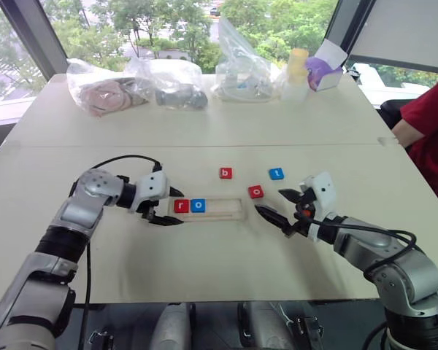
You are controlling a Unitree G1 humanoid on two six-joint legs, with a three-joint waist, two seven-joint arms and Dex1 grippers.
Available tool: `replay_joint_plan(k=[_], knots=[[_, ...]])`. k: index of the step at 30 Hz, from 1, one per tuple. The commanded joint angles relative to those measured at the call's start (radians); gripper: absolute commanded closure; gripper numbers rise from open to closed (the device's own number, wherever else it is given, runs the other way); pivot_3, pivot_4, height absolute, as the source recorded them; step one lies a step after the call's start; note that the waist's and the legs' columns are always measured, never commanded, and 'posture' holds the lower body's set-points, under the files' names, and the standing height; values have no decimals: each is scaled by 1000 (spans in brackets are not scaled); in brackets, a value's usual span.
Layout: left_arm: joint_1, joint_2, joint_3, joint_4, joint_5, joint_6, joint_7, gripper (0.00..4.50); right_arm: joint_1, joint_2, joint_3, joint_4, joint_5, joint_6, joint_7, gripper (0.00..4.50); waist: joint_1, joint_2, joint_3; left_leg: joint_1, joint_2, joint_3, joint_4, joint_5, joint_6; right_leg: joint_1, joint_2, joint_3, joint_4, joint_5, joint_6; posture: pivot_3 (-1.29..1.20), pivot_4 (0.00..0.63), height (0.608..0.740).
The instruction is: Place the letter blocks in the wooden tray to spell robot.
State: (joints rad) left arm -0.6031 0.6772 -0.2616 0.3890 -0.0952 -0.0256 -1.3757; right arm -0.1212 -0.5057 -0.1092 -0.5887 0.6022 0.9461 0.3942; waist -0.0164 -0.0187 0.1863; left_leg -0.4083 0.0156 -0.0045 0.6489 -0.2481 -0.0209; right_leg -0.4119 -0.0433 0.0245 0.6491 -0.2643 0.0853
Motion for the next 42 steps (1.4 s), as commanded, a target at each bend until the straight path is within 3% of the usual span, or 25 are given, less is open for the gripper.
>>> replay_joint_plan(k=[1, 2, 4, 5, 9, 14, 18, 24, 32, 42], knots=[[-28, -15, -3, 36, 10, -46, -17, 1405, -3, 8, 17, -32, -23, -24, -25, 0, 2, 0, 0, 0, 0, 0, 0, 0, 0, 0, 0, 0, 0, 0, 0, 0, 150, 740], [-33, -19, -3, 48, 14, -52, -18, 1405, -5, 8, 27, -29, -31, -26, -30, 0, 3, 0, 0, 0, 0, 0, 0, 0, 0, 0, 0, 0, 0, 0, 0, 0, 150, 740], [-37, -25, -4, 62, 14, -61, -27, 326, -30, 22, 63, -10, -58, -26, -49, 0, 3, 0, 0, 0, 0, 0, 0, 0, 0, 0, 0, 0, 0, 0, 0, 0, 150, 740], [-36, -27, -3, 62, 11, -56, -33, 40, -46, 32, 79, -1, -69, -24, -59, 0, 2, 0, 0, 0, 0, 0, 0, 0, 0, 0, 0, 0, 0, 0, 0, 0, 150, 740], [-27, -29, 0, 56, 30, -55, -9, 40, -85, 61, 119, 21, -100, -17, -85, 0, 1, 0, 0, 0, 0, -1, 0, 0, 0, 0, 0, 0, 0, 0, 0, 0, 150, 740], [30, 14, 56, -81, -20, 38, 7, 40, -232, 130, 203, 84, -141, 34, -138, 0, -5, 0, 0, 0, 0, -1, 0, 0, 0, -1, 0, 0, 1, 0, 0, 0, 150, 740], [91, 95, 125, -235, -62, 156, 30, 40, -425, 258, 257, 304, -222, 40, -220, 0, -13, 0, 0, 0, 1, -2, 0, 0, 0, -3, 0, 1, 3, 0, 0, 0, 150, 740], [101, 132, 255, -432, -137, 367, 176, 40, -598, 460, 205, 623, -301, 13, -349, 0, -16, 0, 0, -1, 1, -2, -1, 0, 0, -4, -2, 0, 6, 0, 0, 0, 150, 740], [194, 104, 355, -684, -231, 553, 356, 40, -637, 541, 214, 729, -397, -39, -425, 0, -27, 0, 0, -4, 0, -1, -1, 0, 0, -7, -4, 1, 5, 1, 3, 0, 150, 740], [248, 85, 362, -745, -260, 585, 472, 40, -636, 639, 226, 781, -433, -27, -417, 0, -29, 0, 0, -2, 1, -1, -1, 0, 0, -8, -2, 2, 9, 1, 2, 0, 150, 740]])
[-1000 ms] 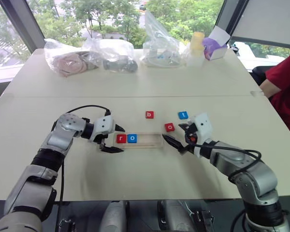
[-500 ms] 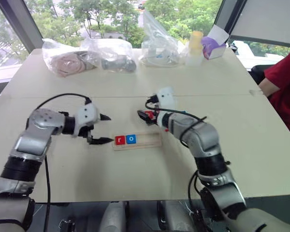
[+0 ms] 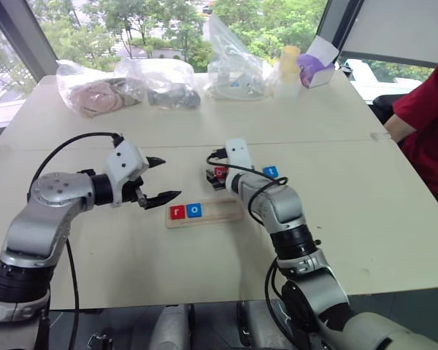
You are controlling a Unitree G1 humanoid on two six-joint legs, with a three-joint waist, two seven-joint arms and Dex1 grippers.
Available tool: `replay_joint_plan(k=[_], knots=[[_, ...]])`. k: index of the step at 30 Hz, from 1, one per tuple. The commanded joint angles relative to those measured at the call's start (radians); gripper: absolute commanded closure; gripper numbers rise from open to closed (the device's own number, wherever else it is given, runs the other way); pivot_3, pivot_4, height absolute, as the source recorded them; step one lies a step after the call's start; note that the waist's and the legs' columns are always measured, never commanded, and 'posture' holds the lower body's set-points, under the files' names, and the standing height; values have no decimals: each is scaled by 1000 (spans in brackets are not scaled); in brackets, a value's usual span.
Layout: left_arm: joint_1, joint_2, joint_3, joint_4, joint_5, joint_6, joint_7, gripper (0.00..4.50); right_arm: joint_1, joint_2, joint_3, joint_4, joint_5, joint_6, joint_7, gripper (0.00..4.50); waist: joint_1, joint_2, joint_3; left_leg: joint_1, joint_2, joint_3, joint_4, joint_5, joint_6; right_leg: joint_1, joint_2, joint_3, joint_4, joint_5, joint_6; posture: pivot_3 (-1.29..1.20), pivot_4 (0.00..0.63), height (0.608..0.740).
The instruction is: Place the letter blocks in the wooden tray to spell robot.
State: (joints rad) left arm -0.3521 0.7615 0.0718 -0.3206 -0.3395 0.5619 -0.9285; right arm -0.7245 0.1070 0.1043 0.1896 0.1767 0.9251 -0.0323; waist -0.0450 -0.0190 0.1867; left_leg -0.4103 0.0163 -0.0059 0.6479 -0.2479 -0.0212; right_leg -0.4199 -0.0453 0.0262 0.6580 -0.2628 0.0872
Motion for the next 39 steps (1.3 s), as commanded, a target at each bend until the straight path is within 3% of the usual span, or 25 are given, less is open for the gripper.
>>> replay_joint_plan(k=[1, 6, 9, 14, 20, 24, 30, 34, 39], knots=[[-3, -1, 26, -35, -16, -4, 30, 40, -36, 37, 7, 18, -7, -4, 8, 0, 0, 0, 0, 0, 0, 0, 0, 0, 0, 0, 0, 0, 0, 0, 0, 0, 150, 740], [-7, -4, 17, -36, -20, -9, 53, 40, -51, 49, -15, 110, -23, -39, -7, 0, -1, 0, 0, 0, 0, 0, 0, 0, 0, 0, 0, 0, 0, 0, 0, 0, 150, 740], [-6, -4, 16, -35, -21, -15, 62, 0, -49, 46, -25, 147, -30, -72, -10, 877, -1, 0, 0, 1, 0, 0, 0, 0, 0, 1, 0, 0, 0, 0, 0, 0, 150, 740], [-19, -5, 5, -26, -21, -22, 69, 0, -35, 42, 3, 141, -63, -98, -2, 3318, -4, 0, 0, 2, 0, 0, 0, 0, 0, 1, 0, 0, 0, 0, 0, 0, 150, 740], [-60, -21, -53, -48, -40, -10, 41, 0, -10, -50, 11, -94, -104, -96, 21, 3316, 2, 0, 0, 0, 0, 0, 0, 0, 0, 0, 0, 0, 0, 0, 0, 0, 150, 740], [-68, -38, -96, -81, -62, 5, 21, 0, 39, -149, -17, -336, -106, 24, 37, 3316, 7, 0, 0, -2, -1, 0, 0, 0, -1, 0, -2, 0, -2, 0, 0, 0, 150, 740], [-111, -99, -197, -81, -89, 26, -17, 0, 232, -299, -126, -703, -116, 308, 30, 3316, 13, 0, 0, -2, -1, -1, -1, 0, 0, 0, 0, -1, -3, 0, 0, 0, 150, 740], [-139, -124, -252, -35, -68, 3, -48, 0, 357, -258, -184, -800, -130, 414, -6, 3316, 0, 0, 0, -2, -2, 0, -1, 0, 0, 0, 1, 0, -3, 0, 0, 0, 150, 740], [-152, -125, -307, 21, -30, -47, -99, 0, 414, -118, -243, -857, -137, 500, -50, 3316, -1, 1, 0, 0, 0, 0, -1, 0, 0, 0, 5, 2, -3, 0, -1, 0, 150, 740]])
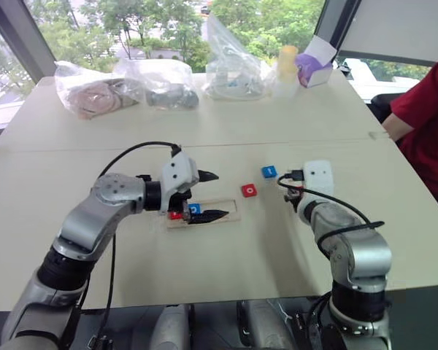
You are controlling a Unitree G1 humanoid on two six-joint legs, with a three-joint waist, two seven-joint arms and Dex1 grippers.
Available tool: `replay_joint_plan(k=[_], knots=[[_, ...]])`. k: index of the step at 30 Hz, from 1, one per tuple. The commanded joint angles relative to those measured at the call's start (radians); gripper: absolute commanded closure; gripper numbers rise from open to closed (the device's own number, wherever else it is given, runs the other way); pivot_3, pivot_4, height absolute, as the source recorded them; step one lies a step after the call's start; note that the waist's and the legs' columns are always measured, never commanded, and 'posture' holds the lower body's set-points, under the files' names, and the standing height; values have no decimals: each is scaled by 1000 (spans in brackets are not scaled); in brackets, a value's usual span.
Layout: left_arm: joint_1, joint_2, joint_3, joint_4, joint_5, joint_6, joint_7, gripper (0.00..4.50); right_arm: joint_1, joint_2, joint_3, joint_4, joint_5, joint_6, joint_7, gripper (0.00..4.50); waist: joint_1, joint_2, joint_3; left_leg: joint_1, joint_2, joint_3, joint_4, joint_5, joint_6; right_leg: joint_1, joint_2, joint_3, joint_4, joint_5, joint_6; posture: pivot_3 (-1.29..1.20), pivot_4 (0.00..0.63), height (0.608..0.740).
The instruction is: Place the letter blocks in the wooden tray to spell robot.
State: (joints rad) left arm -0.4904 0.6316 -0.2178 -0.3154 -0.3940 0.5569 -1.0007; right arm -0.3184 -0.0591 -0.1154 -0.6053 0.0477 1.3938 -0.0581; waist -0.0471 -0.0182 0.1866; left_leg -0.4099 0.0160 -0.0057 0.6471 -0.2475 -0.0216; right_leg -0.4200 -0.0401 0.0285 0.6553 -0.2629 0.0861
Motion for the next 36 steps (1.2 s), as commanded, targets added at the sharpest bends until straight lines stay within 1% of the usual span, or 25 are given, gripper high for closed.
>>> replay_joint_plan(k=[1, 3, 8, 10, 11, 14, 15, 18, 20, 21, 23, 24, 25, 27, 29, 32, 34, 36], knots=[[-17, 3, -23, 31, 34, -54, -31, 0, 15, 66, -28, -61, -10, 38, -28, 3316, 3, 0, 0, 0, 0, 0, 0, 0, 0, 0, 0, 0, 0, 0, 0, 0, 150, 740], [-25, -6, -28, 52, 44, -70, -35, 0, 23, 93, -45, -53, -15, 36, -36, 3316, 4, 0, 0, 0, 0, 0, 0, 0, 0, 0, -1, 0, 0, 0, 0, 0, 150, 740], [-33, -20, -37, 77, 63, -91, -44, 0, 47, 104, -74, -9, -19, -17, -37, 3316, 7, 0, 0, -1, -1, 1, 0, 0, 0, 1, -4, 0, -1, 0, 1, 0, 150, 740], [-32, -24, -36, 84, 73, -99, -43, 0, 59, 98, -72, -5, -16, -26, -30, 2264, 7, 0, 0, -1, -1, 1, 0, 0, 0, 1, -4, 0, -2, 0, 1, 0, 150, 740], [-30, -25, -34, 84, 75, -100, -42, 0, 62, 96, -71, -9, -15, -24, -29, 1961, 7, 0, 0, -1, -1, 1, 0, 0, 0, 2, -4, 0, -2, 0, 1, 0, 150, 740], [-24, -25, -27, 77, 79, -97, -38, 0, 44, 84, -77, -43, -10, -2, -19, 343, 7, 0, 0, -1, -1, 0, 0, 0, 0, 2, -4, 0, -2, 0, 1, 0, 150, 740], [-24, -24, -23, 76, 78, -94, -37, 0, 33, 70, -75, -56, 1, -10, -1, 19, 7, 0, 0, -1, -1, 0, 0, 0, 0, 2, -4, 0, -2, 0, 1, 0, 150, 740], [-30, -4, 16, 87, 53, -80, -52, 0, -9, -36, -95, -104, 106, -109, 165, 19, 6, 0, 0, -1, -1, 1, 1, 0, 0, 1, -4, 0, -2, 0, 1, 0, 150, 740], [-38, 14, 41, 94, 36, -71, -66, 0, 4, -145, -128, -108, 198, -162, 322, 19, 6, 0, 0, -1, -1, 1, 1, 0, 0, 2, -4, 0, -2, 0, 1, 0, 150, 740], [-42, 25, 51, 97, 29, -68, -76, 0, 33, -239, -122, -102, 233, -236, 435, 19, 5, 0, 0, -1, -1, 0, 0, 0, 0, 2, -4, -1, -2, 0, 1, 0, 150, 740], [-43, 48, 63, 96, 12, -55, -104, 0, 92, -372, -127, -85, 309, -346, 626, 19, 7, 0, 1, -1, -2, 0, 0, 0, 0, 3, -3, -2, -4, -1, 2, 0, 150, 740], [-39, 70, 68, 83, -6, -38, -128, 0, 139, -438, -146, -63, 350, -454, 764, 19, 7, 0, 1, -1, -2, 0, -1, 0, 0, 4, -3, -3, -5, -1, 2, 0, 150, 740], [-35, 89, 72, 70, -25, -17, -150, 0, 177, -501, -163, -18, 374, -527, 868, 19, 8, 0, 1, 0, -1, 0, -1, -1, 1, 5, -3, -4, -6, -1, 2, 0, 150, 740], [-28, 121, 79, 52, -55, 15, -183, 0, 217, -604, -168, 115, 356, -684, 996, 19, 7, 0, 1, 0, -2, 0, -1, -1, 2, 7, -3, -4, -7, -1, 2, 0, 150, 740], [-47, 122, 77, 57, -56, 26, -172, 0, 194, -703, -127, 312, 300, -864, 1109, 19, 5, 0, 1, 1, -2, 1, 0, -1, 2, 8, -3, -4, -8, -2, 2, 0, 150, 740], [-55, 119, 82, 48, -61, 44, -158, 0, 143, -756, -68, 478, 267, -1020, 1195, 19, 4, -1, 2, 3, -2, 3, 3, -1, 2, 10, -4, -2, -8, -3, -1, 0, 150, 740], [-51, 119, 87, 24, -70, 63, -148, 0, 97, -772, -17, 590, 222, -1137, 1240, 19, 2, -1, 2, 4, -1, 3, 3, -1, 2, 11, -4, -2, -8, -3, -1, 0, 150, 740], [-35, 126, 96, 5, -79, 79, -135, 0, 51, -770, 30, 690, 187, -1232, 1273, 19, 5, -1, 2, 4, -1, 3, 3, -1, 2, 11, -3, -2, -7, -1, 1, 0, 150, 740]])
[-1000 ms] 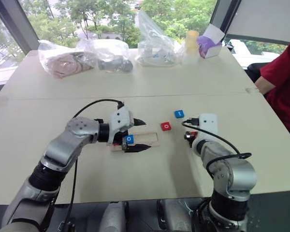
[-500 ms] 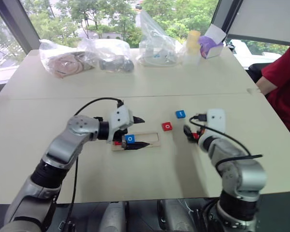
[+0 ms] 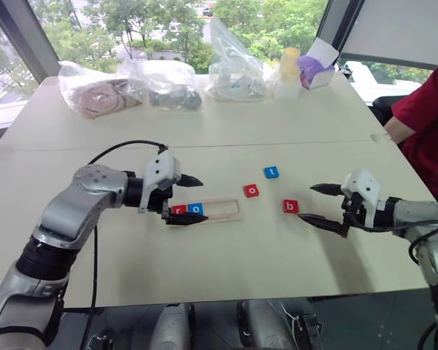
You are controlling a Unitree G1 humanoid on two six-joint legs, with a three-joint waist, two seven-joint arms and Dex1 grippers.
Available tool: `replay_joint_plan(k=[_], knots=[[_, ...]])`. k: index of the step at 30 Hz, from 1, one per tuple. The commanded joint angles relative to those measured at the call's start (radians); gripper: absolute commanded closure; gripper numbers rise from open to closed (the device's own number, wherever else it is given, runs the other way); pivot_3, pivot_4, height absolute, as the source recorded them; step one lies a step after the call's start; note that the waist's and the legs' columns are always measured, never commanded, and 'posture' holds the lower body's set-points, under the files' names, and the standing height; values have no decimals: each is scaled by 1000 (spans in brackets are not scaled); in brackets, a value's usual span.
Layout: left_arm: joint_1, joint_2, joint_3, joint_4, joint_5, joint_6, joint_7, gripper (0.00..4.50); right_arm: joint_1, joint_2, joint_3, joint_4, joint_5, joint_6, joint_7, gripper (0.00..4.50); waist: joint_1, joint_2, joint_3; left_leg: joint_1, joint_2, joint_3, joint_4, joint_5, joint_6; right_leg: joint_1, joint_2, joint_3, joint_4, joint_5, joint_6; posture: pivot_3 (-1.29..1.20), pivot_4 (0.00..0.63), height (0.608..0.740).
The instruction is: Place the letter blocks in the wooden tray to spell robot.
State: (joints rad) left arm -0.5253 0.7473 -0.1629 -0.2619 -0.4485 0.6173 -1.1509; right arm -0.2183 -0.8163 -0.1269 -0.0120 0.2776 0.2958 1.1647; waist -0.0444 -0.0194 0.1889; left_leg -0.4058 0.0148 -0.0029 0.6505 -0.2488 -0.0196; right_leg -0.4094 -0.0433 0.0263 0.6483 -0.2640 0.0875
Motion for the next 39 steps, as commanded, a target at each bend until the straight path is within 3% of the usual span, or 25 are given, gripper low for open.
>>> replay_joint_plan(k=[1, 10, 13, 18, 21, 27, 32, 39], knots=[[13, 17, 43, -55, -22, 22, 21, 0, -76, -5, 67, 148, -58, -175, 68, 19, 2, 0, 0, 0, 0, 0, 0, 0, 0, 0, 0, 0, 0, 0, 1, 0, 150, 740], [45, 74, 101, -89, -57, 70, 37, 0, -191, 63, 171, 398, -106, -318, 113, 19, 10, 0, 1, -1, 0, -2, -1, 0, 0, -1, -1, -1, 1, 0, 1, 0, 150, 740], [66, 122, 111, -110, -81, 97, 4, 0, -202, 79, 183, 443, -110, -341, 119, 844, 9, 0, 1, -1, 0, -2, -1, 0, 0, 0, -1, -1, 1, 0, 1, 0, 150, 740], [68, 155, 128, -80, -76, 77, -5, 0, -209, 80, 186, 457, -117, -355, 121, 3335, 8, 1, 1, 0, 1, -2, -1, 0, -1, 0, -1, 0, 1, 0, 1, 0, 150, 740], [74, 165, 137, -65, -70, 64, -10, 0, -230, 90, 181, 444, -108, -324, 105, 3325, 7, 1, 1, 1, 0, -2, 0, 0, -1, 1, -1, 0, 1, 0, 1, 0, 150, 740], [166, 247, 235, -6, -86, 60, -51, 0, -324, 186, 255, 138, -8, 24, 82, 3325, -8, 2, 1, 1, 2, -2, -1, 0, -1, -3, 0, 2, 6, 0, 0, 0, 150, 740], [228, 303, 309, -14, -102, 58, -53, 0, -425, 294, 360, 143, -117, 56, -33, 3325, 7, 2, 1, 0, 2, -4, -2, 0, -1, -4, 1, 0, 7, -1, -2, 0, 150, 740], [308, 297, 367, -94, -121, 87, 4, 0, -492, 387, 484, 157, -171, 69, -31, 3325, 29, 2, 1, -3, 1, -2, -2, 0, -1, -5, -4, -1, 3, -1, -1, 0, 150, 740]])
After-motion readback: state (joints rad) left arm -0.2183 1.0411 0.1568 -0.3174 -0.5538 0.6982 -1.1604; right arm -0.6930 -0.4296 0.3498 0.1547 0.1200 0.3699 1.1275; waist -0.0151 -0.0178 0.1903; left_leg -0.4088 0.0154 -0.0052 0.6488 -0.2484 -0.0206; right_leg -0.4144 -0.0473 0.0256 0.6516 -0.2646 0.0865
